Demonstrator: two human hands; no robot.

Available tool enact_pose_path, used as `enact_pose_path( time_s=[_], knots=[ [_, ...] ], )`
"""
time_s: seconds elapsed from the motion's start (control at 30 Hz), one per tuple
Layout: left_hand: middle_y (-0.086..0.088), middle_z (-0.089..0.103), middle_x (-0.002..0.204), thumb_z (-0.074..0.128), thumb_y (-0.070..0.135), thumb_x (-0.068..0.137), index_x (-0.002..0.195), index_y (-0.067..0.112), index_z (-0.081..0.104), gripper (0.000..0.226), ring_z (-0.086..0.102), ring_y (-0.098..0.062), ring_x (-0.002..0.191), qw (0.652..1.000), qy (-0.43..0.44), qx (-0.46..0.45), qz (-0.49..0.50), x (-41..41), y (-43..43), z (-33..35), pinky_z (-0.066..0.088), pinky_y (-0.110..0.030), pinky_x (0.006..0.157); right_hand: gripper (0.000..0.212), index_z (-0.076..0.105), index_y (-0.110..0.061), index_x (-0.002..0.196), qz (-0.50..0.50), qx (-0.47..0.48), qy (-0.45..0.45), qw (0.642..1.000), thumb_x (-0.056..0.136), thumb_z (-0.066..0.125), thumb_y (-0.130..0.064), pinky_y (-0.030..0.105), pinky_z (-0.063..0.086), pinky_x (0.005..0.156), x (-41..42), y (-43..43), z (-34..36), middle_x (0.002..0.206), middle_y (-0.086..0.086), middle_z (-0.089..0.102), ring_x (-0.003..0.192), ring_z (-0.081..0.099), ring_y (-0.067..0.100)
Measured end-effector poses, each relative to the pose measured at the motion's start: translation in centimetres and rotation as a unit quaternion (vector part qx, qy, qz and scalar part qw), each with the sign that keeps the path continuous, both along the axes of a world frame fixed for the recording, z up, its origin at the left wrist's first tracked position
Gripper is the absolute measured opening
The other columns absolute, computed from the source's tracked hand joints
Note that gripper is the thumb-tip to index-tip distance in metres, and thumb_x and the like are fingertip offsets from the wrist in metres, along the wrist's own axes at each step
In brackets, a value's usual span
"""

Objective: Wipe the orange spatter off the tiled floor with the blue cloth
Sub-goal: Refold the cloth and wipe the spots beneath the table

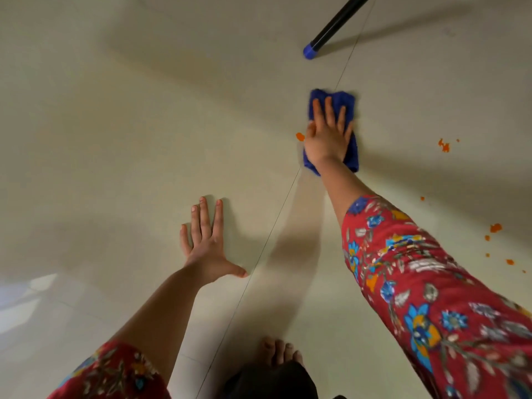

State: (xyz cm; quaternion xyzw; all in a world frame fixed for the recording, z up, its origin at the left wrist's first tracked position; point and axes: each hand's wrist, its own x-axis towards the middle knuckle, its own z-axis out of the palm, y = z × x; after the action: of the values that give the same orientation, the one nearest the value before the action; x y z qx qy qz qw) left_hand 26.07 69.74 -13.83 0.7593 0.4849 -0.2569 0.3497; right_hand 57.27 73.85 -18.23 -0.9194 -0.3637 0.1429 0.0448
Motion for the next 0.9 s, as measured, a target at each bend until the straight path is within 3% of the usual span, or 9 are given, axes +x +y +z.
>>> enact_pose_path(
  time_s=[0.17, 0.23, 0.33, 0.4, 0.5, 0.6, 0.73, 0.83, 0.9],
  knots=[
    [0.005, -0.057, 0.137, 0.085, 0.060, 0.042, 0.136, 0.034, -0.042, 0.160, -0.047, -0.020, 0.131, 1.000, 0.003, -0.008, 0.000, 0.0, 0.1, 0.2, -0.018, -0.047, 0.112, 0.050, 0.029, -0.037, 0.150, 0.246, 0.027, -0.003, 0.969, 0.100, 0.027, -0.038, 0.046, 0.012, 0.118, -5.6, -7.2, -0.4, 0.159, -0.012, 0.024, 0.149, 0.017, 0.023],
    [0.005, -0.058, 0.136, 0.084, 0.060, 0.042, 0.137, 0.034, -0.042, 0.160, -0.047, -0.020, 0.131, 1.000, 0.000, -0.002, -0.003, 0.1, 0.1, 0.2, -0.019, -0.046, 0.111, 0.050, 0.028, -0.039, 0.150, 0.192, 0.011, -0.002, 0.981, 0.099, 0.026, -0.040, 0.047, 0.013, 0.117, -3.9, -9.9, -0.2, 0.159, -0.013, 0.023, 0.148, 0.018, 0.022],
    [0.005, -0.058, 0.136, 0.084, 0.061, 0.042, 0.137, 0.034, -0.042, 0.160, -0.046, -0.020, 0.132, 1.000, -0.002, -0.003, -0.003, -0.1, 0.1, 0.1, -0.019, -0.046, 0.110, 0.052, 0.016, -0.039, 0.153, -0.017, -0.005, -0.006, 1.000, 0.102, 0.027, -0.038, 0.052, 0.006, 0.118, -0.3, -6.6, 0.1, 0.162, -0.012, 0.010, 0.150, 0.007, 0.025],
    [0.005, -0.058, 0.135, 0.084, 0.061, 0.042, 0.136, 0.034, -0.042, 0.160, -0.046, -0.020, 0.132, 1.000, 0.000, -0.002, -0.004, -0.1, 0.2, 0.0, -0.019, -0.046, 0.110, 0.054, 0.010, -0.037, 0.154, -0.022, -0.011, -0.006, 1.000, 0.102, 0.026, -0.037, 0.052, 0.003, 0.118, -0.9, -2.7, 0.1, 0.163, -0.011, 0.004, 0.150, 0.002, 0.027],
    [0.004, -0.058, 0.136, 0.084, 0.061, 0.043, 0.137, 0.033, -0.041, 0.159, -0.046, -0.021, 0.132, 1.000, 0.003, -0.009, -0.005, 0.0, 0.2, 0.1, -0.019, -0.046, 0.111, 0.054, 0.017, -0.036, 0.153, 0.160, 0.010, -0.004, 0.987, 0.100, 0.026, -0.037, 0.052, 0.007, 0.119, -7.1, -1.7, 0.0, 0.162, -0.009, 0.012, 0.150, 0.009, 0.027],
    [0.003, -0.057, 0.137, 0.084, 0.060, 0.043, 0.137, 0.033, -0.042, 0.160, -0.045, -0.021, 0.133, 1.000, 0.008, -0.006, -0.005, 0.1, 0.2, 0.2, -0.018, -0.046, 0.111, 0.052, 0.025, -0.038, 0.151, 0.291, 0.037, -0.003, 0.956, 0.099, 0.030, -0.038, 0.047, 0.010, 0.120, -11.7, -9.5, 0.1, 0.160, -0.012, 0.021, 0.149, 0.015, 0.023],
    [0.005, -0.057, 0.136, 0.085, 0.059, 0.041, 0.137, 0.035, -0.041, 0.161, -0.045, -0.019, 0.132, 1.000, -0.004, -0.008, 0.003, 0.0, 0.0, 0.1, -0.019, -0.046, 0.111, 0.053, 0.024, -0.038, 0.151, 0.127, 0.009, -0.017, 0.992, 0.098, 0.027, -0.039, 0.053, 0.018, 0.117, -6.7, -16.7, 0.1, 0.160, -0.012, 0.021, 0.149, 0.016, 0.022],
    [0.005, -0.057, 0.137, 0.085, 0.060, 0.040, 0.136, 0.035, -0.042, 0.161, -0.046, -0.019, 0.132, 1.000, -0.001, -0.004, 0.000, -0.1, 0.1, 0.0, -0.019, -0.047, 0.111, 0.056, 0.015, -0.039, 0.153, 0.009, -0.013, -0.039, 0.999, 0.096, 0.019, -0.042, 0.052, 0.008, 0.119, -4.3, -12.0, -0.2, 0.162, -0.013, 0.011, 0.150, 0.008, 0.024],
    [0.004, -0.057, 0.136, 0.085, 0.060, 0.041, 0.136, 0.034, -0.042, 0.161, -0.046, -0.019, 0.132, 1.000, 0.001, -0.001, -0.005, 0.0, 0.3, -0.1, -0.019, -0.047, 0.111, 0.058, 0.016, -0.037, 0.153, 0.016, -0.009, -0.032, 0.999, 0.096, 0.024, -0.040, 0.052, 0.007, 0.119, -6.7, -8.4, -0.3, 0.162, -0.012, 0.011, 0.150, 0.007, 0.026]
  ],
)
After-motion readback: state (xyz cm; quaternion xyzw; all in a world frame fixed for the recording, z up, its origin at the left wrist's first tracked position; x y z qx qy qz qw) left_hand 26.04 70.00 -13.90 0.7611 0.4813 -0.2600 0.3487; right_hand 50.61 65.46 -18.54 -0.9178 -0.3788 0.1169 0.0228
